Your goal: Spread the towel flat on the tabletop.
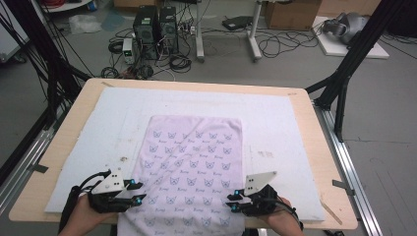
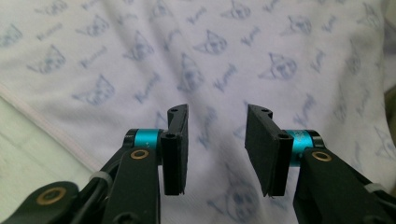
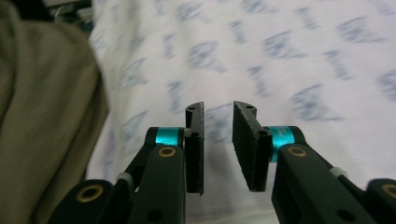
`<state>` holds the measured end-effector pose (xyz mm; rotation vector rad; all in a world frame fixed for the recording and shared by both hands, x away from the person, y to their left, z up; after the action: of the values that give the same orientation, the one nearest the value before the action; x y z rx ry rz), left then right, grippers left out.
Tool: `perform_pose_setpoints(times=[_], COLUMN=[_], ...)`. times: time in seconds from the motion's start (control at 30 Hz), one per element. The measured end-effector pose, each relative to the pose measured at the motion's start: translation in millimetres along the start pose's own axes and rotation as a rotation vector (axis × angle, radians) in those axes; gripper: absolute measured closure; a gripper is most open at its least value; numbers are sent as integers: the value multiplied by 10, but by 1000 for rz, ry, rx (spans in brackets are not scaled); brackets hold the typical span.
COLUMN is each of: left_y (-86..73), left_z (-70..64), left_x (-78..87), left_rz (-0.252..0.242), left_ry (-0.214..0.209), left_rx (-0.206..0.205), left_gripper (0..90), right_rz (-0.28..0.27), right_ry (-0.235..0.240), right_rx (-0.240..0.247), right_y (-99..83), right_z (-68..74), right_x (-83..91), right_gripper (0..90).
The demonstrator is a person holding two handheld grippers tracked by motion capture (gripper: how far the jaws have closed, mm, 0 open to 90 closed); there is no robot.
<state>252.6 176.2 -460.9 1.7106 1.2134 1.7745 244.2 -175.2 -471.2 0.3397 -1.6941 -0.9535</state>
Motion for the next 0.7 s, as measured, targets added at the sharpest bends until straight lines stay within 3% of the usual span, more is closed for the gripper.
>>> perform_pose_setpoints(times=[0.27,0.57,0.7], left_y=[171,286,342], left_z=[284,624,711], left_x=[-37,-73,-87], left_rz=[-47,-93,-101], left_ry=[37,83,94], left_rx=[33,77,75], left_gripper=[528,451,458], right_rz=[-74,-70,-69], right_ry=[-108,-168,-175], right_rx=[-101,-177,-200], right_y=[130,158,140], right_z=[-486,-817,-917], right_x=[47,-61,-120], right_gripper=[546,379,352])
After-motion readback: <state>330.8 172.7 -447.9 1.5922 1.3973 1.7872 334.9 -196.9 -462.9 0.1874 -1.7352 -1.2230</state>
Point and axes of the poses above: each handheld gripper's, and its own axes: x roughly backward along the jaws, y roughly out of its top, z roughly to its left, the point moved 6 cm from there along -x, roughly forward along the jaws, and after that the axes turned 13 degrees about -y, right-handed, at the moved point
